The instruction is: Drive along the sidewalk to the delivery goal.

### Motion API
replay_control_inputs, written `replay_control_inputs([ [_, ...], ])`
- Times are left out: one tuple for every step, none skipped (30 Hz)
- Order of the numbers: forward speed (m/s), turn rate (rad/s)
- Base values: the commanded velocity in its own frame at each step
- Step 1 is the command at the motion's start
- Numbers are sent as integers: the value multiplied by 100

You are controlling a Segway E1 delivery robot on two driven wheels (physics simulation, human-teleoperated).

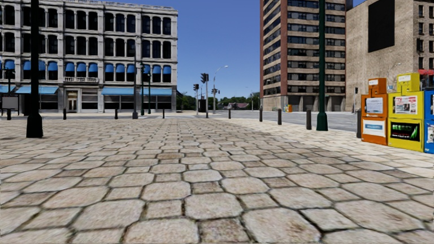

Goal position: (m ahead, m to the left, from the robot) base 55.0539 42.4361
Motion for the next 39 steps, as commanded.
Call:
replay_control_inputs([
  [200, 26],
  [200, 26],
  [200, 26],
  [200, 26],
  [200, 26],
  [200, 26],
  [200, 26],
  [200, 26],
  [200, 26],
  [200, 26],
  [200, 26],
  [200, 26],
  [200, 26],
  [200, 26],
  [200, 26],
  [200, 26],
  [200, 26],
  [200, 26],
  [200, 26],
  [200, 26],
  [200, 26],
  [200, 26],
  [200, 26],
  [200, 26],
  [200, 26],
  [200, 26],
  [200, 26],
  [200, 26],
  [200, 26],
  [200, 26],
  [200, 26],
  [200, 26],
  [200, 26],
  [200, 24],
  [200, 24],
  [200, 0],
  [200, 0],
  [200, 0],
  [200, 0],
])
